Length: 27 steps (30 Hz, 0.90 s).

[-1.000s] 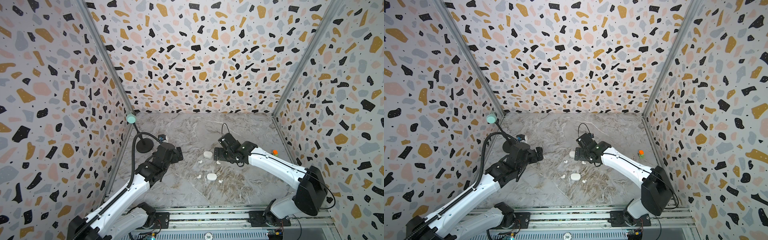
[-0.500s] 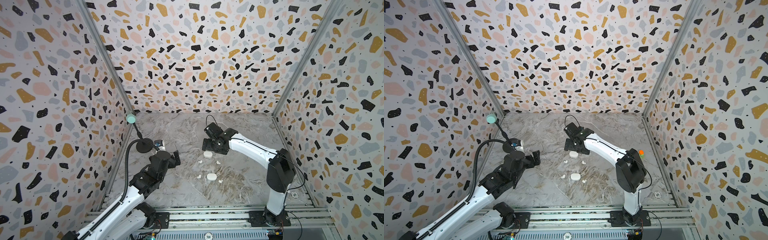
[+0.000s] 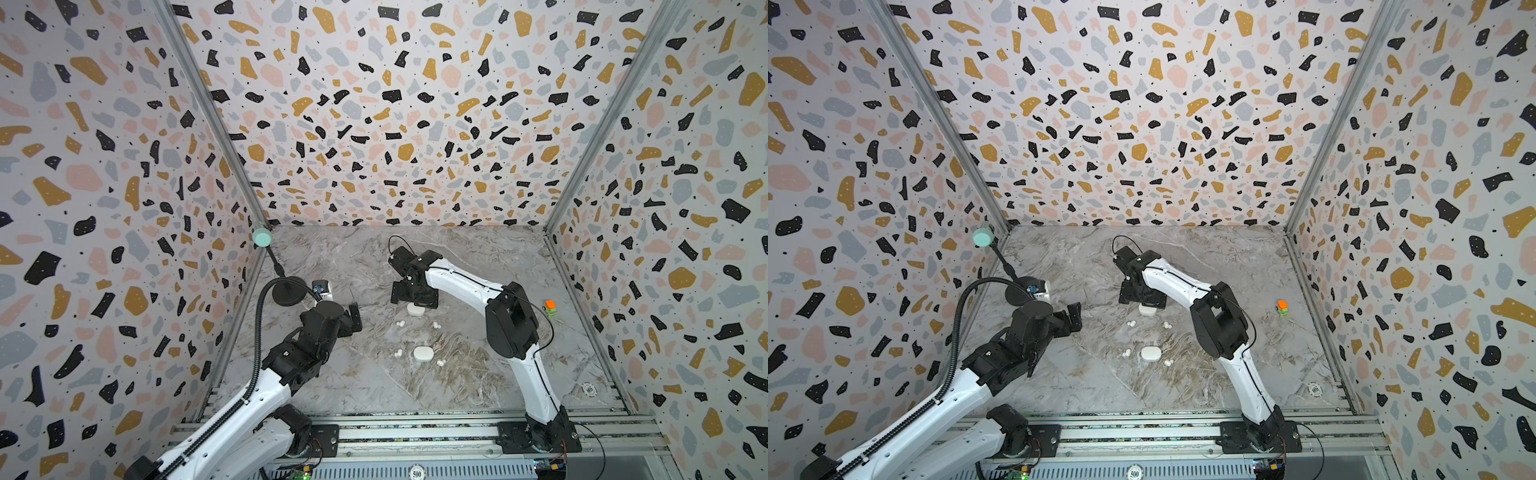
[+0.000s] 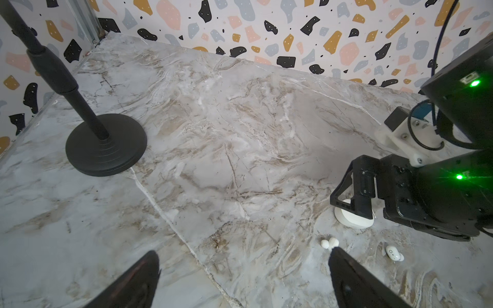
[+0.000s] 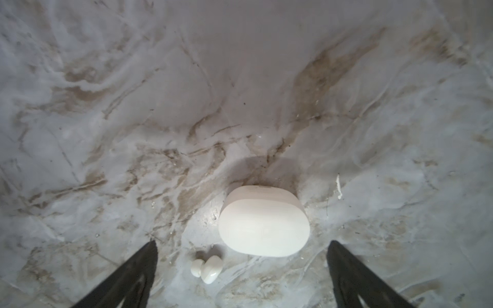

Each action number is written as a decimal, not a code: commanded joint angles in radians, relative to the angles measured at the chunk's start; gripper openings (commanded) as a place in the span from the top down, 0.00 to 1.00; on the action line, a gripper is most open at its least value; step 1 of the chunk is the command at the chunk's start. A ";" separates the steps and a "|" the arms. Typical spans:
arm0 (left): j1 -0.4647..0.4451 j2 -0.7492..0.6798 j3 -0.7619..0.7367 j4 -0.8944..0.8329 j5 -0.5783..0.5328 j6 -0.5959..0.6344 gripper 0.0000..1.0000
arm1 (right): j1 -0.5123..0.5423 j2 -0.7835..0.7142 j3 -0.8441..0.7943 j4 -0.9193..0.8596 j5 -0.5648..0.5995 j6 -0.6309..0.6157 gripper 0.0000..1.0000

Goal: Insert the wireless bluetooth earbuds into the charging case
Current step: 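Lower the right gripper onto the farther white charging case and close it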

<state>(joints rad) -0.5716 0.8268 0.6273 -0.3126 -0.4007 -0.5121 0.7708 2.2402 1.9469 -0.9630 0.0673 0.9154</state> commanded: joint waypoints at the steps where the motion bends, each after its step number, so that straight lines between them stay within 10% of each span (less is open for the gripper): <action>1: -0.004 0.002 0.022 0.023 0.009 0.015 0.00 | 0.001 -0.020 0.017 -0.036 -0.004 -0.003 0.02; 27: -0.004 0.051 0.034 0.021 0.029 0.024 0.00 | -0.021 -0.037 -0.077 0.037 -0.017 -0.024 0.16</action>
<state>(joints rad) -0.5716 0.8768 0.6331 -0.3130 -0.3756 -0.5076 0.7540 2.2425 1.8793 -0.9276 0.0483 0.9028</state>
